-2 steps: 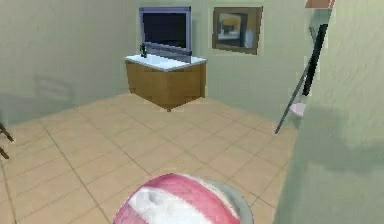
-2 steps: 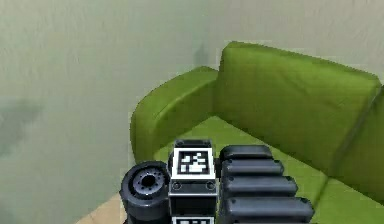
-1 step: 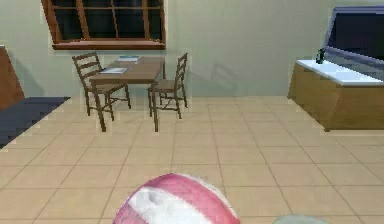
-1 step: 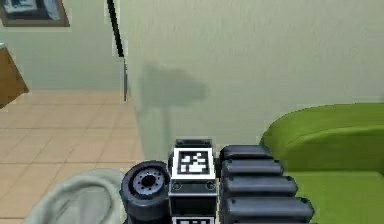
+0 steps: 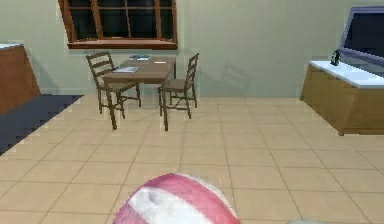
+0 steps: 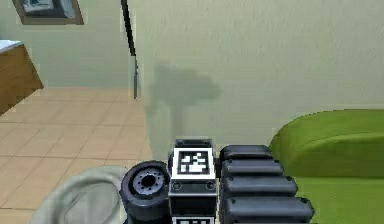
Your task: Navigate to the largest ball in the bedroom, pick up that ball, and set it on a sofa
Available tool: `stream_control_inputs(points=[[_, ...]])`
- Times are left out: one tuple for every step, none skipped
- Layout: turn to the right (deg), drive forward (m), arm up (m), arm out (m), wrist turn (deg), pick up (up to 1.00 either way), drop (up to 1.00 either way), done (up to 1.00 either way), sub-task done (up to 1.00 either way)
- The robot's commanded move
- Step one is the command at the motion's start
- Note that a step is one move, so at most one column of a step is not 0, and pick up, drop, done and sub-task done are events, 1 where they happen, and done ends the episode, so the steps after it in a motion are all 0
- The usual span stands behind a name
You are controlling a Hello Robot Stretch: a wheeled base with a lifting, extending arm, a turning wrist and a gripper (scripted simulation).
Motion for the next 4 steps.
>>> stream_control_inputs(points=[[45.0,0.00,0.00,0.00,0.0,0.00,0.00,0.00,0.00],[42.0,0.00,0.00,0.00,0.0,0.00,0.00,0.00,0.00],[0.0,0.00,0.00,0.48,0.0,0.00,0.00,0.00,0.00],[0.0,0.00,0.00,0.00,45.0,0.00,0.00,0.00,0.00]])
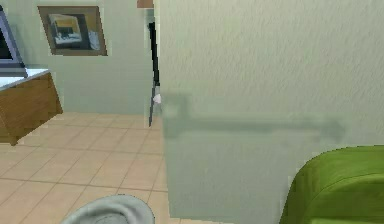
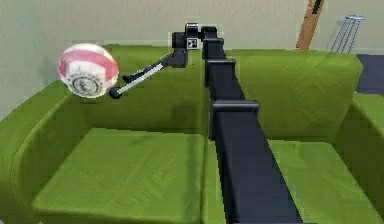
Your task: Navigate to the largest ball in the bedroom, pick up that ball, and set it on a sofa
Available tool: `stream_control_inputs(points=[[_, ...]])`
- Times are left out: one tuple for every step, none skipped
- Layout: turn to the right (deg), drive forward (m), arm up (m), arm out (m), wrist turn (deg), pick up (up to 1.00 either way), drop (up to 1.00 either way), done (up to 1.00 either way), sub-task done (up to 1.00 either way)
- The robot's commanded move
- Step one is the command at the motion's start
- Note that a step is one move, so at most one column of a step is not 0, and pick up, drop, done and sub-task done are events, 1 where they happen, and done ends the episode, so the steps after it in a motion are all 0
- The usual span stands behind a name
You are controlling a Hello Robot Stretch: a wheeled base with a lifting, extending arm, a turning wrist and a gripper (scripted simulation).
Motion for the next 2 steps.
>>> stream_control_inputs(points=[[0.0,0.00,0.00,0.00,45.0,0.00,0.00,0.00,0.00],[0.0,0.00,0.00,0.00,42.0,0.00,0.00,0.00,0.00]])
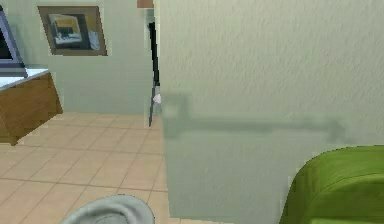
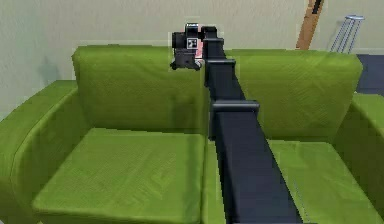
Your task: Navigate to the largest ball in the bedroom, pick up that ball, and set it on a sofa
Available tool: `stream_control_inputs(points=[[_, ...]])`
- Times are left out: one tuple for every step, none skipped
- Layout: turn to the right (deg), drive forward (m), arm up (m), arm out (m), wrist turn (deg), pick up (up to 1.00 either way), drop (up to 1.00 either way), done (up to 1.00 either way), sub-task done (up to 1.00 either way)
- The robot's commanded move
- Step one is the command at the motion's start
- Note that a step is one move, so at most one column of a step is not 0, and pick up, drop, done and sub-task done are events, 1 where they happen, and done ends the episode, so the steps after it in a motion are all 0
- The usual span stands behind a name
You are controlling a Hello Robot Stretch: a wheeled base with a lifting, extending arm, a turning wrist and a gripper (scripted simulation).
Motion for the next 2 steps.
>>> stream_control_inputs(points=[[0.0,0.00,-0.26,0.00,0.0,0.00,0.00,0.00,0.00],[0.0,0.00,-0.32,0.00,0.0,0.00,0.00,0.00,0.00]])
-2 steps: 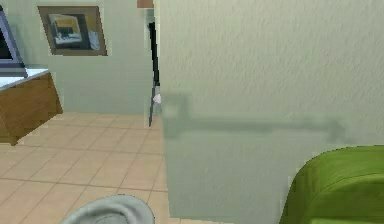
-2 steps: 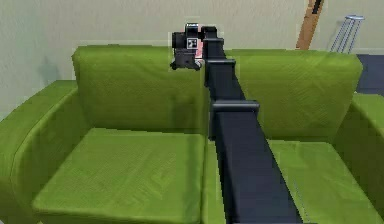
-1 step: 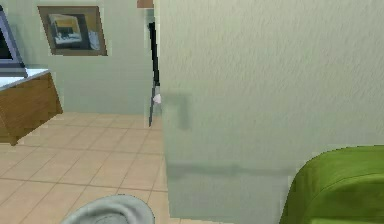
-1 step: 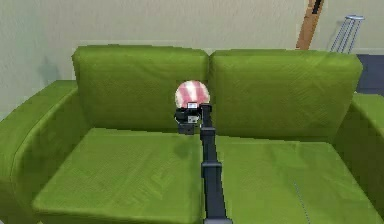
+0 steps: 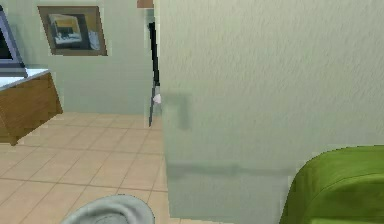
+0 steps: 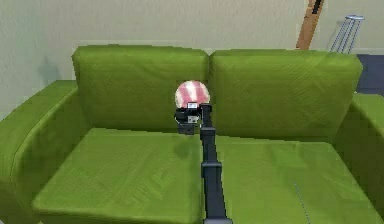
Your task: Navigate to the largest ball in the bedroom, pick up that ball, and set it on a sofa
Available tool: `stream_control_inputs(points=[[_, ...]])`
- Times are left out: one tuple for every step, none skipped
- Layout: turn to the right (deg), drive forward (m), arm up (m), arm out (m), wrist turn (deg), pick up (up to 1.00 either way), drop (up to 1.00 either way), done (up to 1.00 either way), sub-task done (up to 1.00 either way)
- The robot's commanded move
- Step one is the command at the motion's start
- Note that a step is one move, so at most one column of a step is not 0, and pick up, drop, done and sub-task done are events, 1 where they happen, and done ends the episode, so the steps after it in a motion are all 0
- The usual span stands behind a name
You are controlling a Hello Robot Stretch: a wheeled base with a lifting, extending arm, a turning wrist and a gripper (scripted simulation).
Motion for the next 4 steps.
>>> stream_control_inputs(points=[[0.0,0.00,0.00,0.00,0.0,0.00,1.00,0.00,0.00],[0.0,0.00,0.10,0.00,0.0,0.00,0.00,0.00,0.00],[0.0,0.00,0.00,-0.08,0.0,0.00,0.00,0.00,0.00],[0.0,0.00,0.00,0.00,0.0,0.00,0.00,1.00,0.00]])
